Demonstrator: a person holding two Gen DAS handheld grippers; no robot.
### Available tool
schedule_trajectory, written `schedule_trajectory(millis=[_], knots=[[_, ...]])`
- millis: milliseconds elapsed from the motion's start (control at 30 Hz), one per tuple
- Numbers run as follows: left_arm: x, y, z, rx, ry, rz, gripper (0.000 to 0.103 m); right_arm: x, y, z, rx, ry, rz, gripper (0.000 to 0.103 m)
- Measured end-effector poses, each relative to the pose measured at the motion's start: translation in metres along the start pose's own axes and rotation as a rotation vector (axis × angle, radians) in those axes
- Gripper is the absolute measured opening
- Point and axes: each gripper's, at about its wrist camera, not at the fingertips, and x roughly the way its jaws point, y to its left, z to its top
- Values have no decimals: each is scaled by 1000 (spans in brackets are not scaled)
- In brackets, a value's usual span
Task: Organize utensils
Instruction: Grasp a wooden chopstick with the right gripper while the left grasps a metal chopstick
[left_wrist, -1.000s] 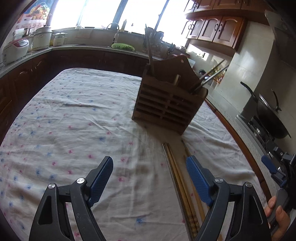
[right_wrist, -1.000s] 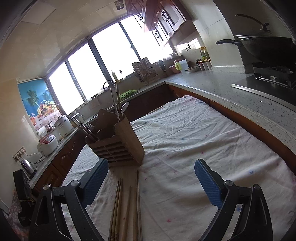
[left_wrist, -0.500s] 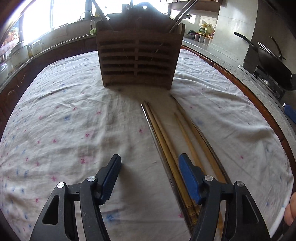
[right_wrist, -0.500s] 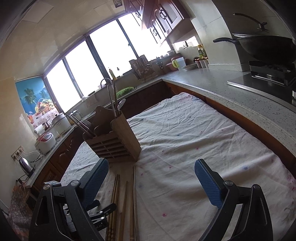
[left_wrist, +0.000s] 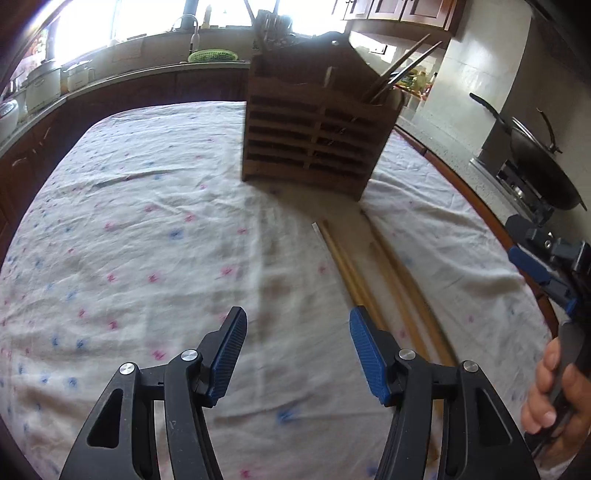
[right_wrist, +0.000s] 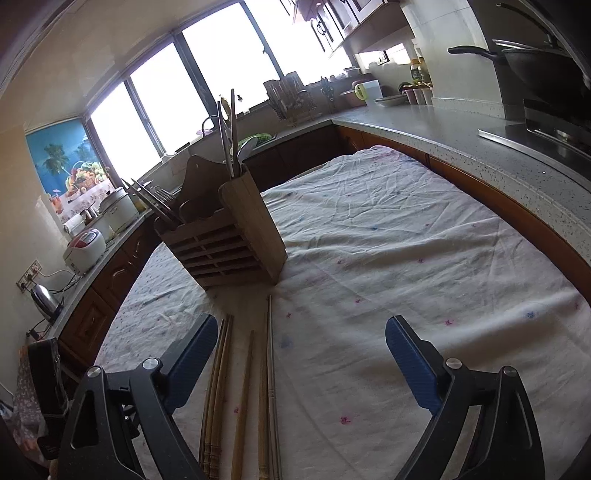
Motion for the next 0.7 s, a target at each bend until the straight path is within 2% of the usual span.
schedule_trajectory(millis=[100,167,200,400,500,600,667,700], knots=[[23,-25,7,65,35,23,57,-1,-3,3,16,-2,-2,92],[43,-33,6,101,78,68,54,-3,-5,7,18,-3,-2,92],[47,-35,4,118,67,81,56,-3,-6,9,19,-3,-2,92],[33,-18,-9,137,69,89,57,-4,-4,15,-3,-9,3,92],[17,-4,-12,133,71,79,57,9,0,14,-31,28,6,81],[3,17,-16,96,59,73,57,28,5,11,-58,90,13,63],[-2,29,-15,67,49,104,56,44,12,9,-92,147,14,47],[-3,35,-15,52,42,114,56,51,16,7,-109,169,17,44]])
